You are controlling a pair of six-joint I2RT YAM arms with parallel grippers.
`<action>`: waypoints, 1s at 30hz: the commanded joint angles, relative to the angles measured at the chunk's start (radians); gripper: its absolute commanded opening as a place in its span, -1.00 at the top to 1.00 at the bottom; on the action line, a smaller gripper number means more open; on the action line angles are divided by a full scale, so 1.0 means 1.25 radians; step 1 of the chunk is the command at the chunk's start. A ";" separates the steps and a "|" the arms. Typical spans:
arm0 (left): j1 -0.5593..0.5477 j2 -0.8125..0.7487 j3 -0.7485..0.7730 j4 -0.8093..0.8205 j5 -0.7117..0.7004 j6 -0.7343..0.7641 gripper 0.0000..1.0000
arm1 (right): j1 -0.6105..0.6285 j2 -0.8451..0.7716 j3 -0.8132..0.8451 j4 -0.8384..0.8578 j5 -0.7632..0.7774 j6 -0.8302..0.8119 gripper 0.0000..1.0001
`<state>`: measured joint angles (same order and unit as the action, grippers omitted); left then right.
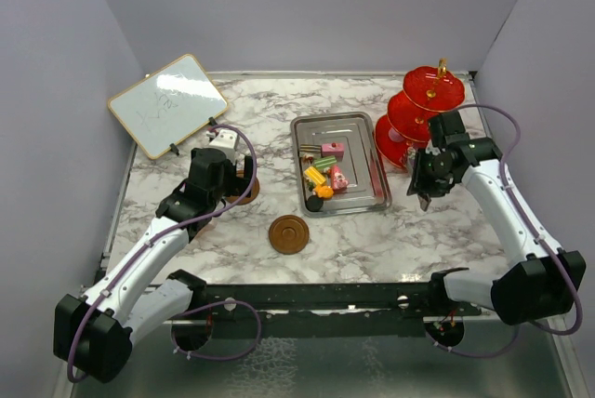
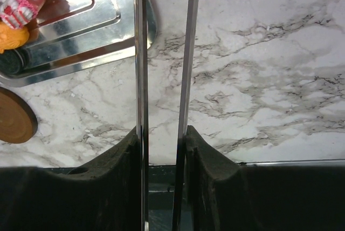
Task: Serve the afternoon tea
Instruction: Place the desert on the desert table.
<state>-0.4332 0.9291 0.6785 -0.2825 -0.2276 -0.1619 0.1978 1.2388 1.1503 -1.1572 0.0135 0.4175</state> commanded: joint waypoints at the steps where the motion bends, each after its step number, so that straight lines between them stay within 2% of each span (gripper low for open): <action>1: 0.005 -0.014 0.019 -0.003 0.015 0.000 -0.98 | -0.027 0.009 -0.032 0.087 -0.036 -0.035 0.49; 13: 0.005 -0.022 0.019 -0.003 0.003 0.002 -0.98 | -0.081 0.057 -0.068 0.173 -0.084 -0.079 0.45; 23: 0.004 -0.013 0.019 0.000 0.008 0.003 -0.98 | -0.085 0.039 -0.053 0.151 -0.095 -0.077 0.10; 30: 0.005 -0.013 0.019 -0.001 0.011 0.003 -0.98 | -0.085 0.019 -0.031 0.111 -0.091 -0.074 0.07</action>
<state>-0.4328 0.9192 0.6785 -0.2829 -0.2279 -0.1616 0.0971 1.2984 1.0649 -0.9955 -0.0837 0.3302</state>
